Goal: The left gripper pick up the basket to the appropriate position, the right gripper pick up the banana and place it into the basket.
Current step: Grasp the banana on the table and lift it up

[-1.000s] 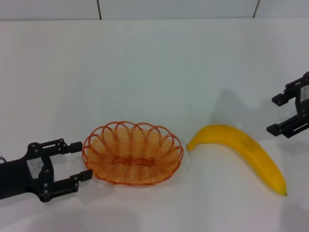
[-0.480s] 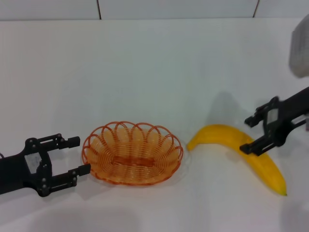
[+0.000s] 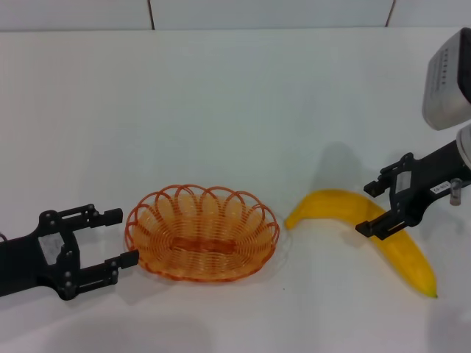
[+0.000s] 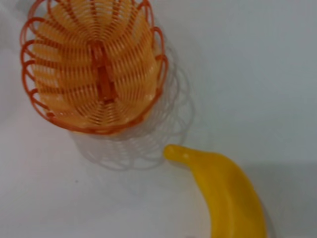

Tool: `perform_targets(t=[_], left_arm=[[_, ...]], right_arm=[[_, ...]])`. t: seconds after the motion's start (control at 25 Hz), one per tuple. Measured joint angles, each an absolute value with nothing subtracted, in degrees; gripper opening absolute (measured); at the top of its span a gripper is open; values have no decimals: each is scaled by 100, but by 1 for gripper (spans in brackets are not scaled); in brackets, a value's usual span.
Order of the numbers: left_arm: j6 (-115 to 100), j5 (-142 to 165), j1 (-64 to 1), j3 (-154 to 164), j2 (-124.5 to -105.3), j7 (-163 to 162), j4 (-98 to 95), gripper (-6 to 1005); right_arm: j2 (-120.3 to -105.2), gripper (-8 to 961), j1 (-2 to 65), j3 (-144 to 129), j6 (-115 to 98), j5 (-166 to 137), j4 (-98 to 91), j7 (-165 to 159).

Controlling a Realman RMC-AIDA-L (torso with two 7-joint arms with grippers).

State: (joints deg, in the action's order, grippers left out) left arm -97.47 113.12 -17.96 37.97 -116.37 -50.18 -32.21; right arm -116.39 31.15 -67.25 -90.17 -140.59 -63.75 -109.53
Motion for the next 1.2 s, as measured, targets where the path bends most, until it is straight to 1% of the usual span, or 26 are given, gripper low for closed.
perform_targets(t=[0.44,1.2], left_arm=[[-9747,11312,-1802,3797,-11636,-5019,-3211,665],[-9747,11295,-1776,3797,-11637,-5018,-3217,666]], right_arm=[[-11602,708,3177,-6658,-8838,-14171,-6021,-11044],[-11593,647,3215,-6670,-8857,-14336,-5960,-11223]])
